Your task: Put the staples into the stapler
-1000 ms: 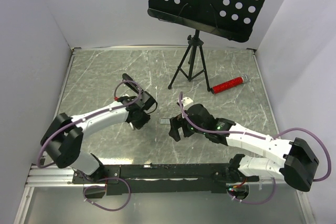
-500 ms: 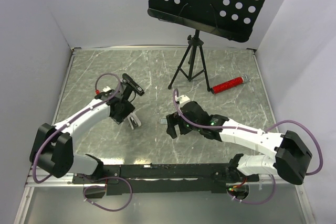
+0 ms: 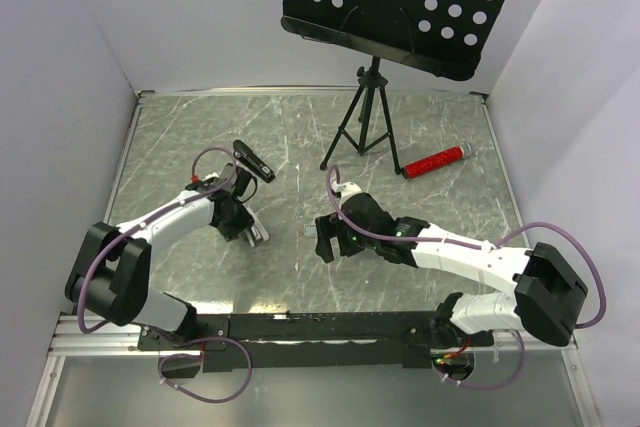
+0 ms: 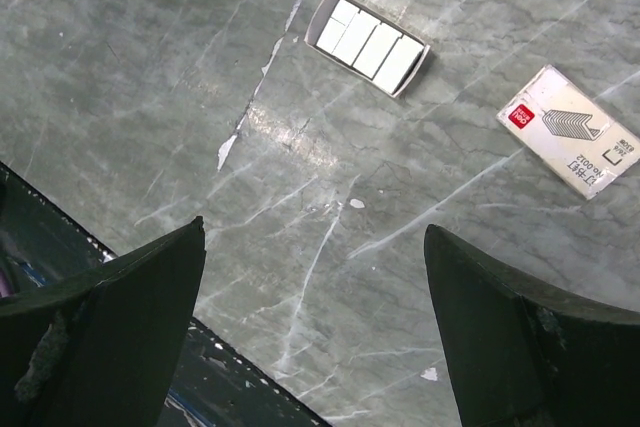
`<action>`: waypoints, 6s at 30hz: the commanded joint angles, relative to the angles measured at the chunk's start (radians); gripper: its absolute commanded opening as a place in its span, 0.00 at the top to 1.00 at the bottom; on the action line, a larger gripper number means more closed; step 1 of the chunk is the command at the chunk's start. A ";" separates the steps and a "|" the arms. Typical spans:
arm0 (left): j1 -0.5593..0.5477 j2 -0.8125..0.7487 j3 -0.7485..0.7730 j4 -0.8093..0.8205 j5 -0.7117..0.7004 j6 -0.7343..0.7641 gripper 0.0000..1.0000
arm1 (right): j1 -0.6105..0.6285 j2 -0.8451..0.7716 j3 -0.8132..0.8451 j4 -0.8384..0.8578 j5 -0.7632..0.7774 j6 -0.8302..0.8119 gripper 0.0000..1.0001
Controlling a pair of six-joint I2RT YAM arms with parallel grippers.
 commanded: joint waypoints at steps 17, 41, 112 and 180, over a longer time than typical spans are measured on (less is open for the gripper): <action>0.035 -0.114 -0.239 0.290 0.232 -0.019 0.99 | 0.005 0.072 0.024 0.223 -0.124 0.057 0.05; 0.032 -0.574 -0.393 0.599 0.381 -0.290 0.99 | 0.040 0.226 0.105 0.614 -0.155 0.067 0.11; 0.010 -0.521 0.132 0.343 1.165 1.270 0.01 | 0.019 -0.161 0.120 0.050 -0.419 -0.409 1.00; -0.183 -0.191 0.322 0.066 1.254 1.569 0.99 | -0.022 -0.152 0.231 -0.005 -0.456 -0.374 0.74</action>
